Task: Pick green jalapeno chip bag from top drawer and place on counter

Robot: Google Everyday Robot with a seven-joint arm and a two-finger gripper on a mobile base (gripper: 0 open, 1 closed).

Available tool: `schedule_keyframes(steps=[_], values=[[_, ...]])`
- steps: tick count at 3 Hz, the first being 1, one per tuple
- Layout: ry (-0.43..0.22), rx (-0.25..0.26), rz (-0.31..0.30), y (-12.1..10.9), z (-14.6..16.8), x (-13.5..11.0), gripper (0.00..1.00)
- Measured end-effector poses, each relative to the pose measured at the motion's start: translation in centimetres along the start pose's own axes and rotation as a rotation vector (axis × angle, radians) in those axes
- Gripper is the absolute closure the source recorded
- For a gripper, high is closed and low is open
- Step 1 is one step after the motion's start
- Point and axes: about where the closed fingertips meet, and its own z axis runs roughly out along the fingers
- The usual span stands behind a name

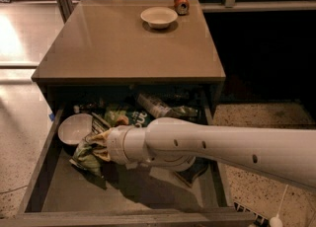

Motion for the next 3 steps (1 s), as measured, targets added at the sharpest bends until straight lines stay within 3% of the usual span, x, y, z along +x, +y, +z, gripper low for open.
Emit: schedule_keyframes(steps=[1, 2, 3], values=[[-0.006, 0.046, 0.027, 0.6, -4.3, 2.3, 1.00], [0.052, 0.077, 0.061, 1.0, -7.2, 4.8, 1.00], [0.040, 0.077, 0.066, 1.0, -6.4, 4.7, 1.00]])
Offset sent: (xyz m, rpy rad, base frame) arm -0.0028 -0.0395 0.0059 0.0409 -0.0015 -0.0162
